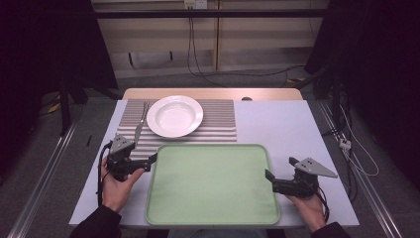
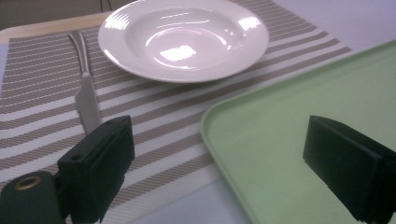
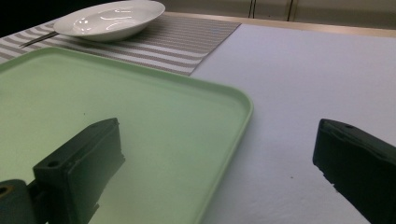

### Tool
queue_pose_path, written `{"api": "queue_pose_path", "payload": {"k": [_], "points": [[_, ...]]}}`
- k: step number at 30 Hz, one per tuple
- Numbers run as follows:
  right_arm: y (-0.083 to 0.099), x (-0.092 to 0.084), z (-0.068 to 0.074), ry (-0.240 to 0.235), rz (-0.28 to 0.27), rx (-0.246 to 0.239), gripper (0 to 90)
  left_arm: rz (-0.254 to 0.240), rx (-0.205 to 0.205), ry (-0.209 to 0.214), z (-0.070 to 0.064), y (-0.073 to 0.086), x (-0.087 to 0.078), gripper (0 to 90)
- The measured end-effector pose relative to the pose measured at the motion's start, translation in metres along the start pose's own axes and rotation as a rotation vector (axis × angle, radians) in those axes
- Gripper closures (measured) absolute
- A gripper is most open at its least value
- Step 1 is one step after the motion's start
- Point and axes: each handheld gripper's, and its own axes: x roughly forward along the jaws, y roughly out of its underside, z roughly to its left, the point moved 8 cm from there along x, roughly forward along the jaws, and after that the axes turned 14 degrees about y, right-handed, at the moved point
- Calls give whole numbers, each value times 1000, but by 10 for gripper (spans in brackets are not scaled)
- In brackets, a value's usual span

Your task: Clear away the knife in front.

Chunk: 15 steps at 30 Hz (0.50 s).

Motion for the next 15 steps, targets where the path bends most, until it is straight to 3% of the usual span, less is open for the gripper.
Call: {"api": "queue_pose_path", "payload": {"k": [5,9,12,15], "points": [[0,-1,0,-5,-3,3,15,13,-31,4,18,-7,7,96],[0,0,-1,-8,1,5,14,24,-35,-24,34,-8,14,94],[0,0,-1,-7,0,5,14,44,-52,-10,41,-6,20,94],[1,0,-2,-5,5,6,13,24,-48,-23,52,-11,22,102]]}}
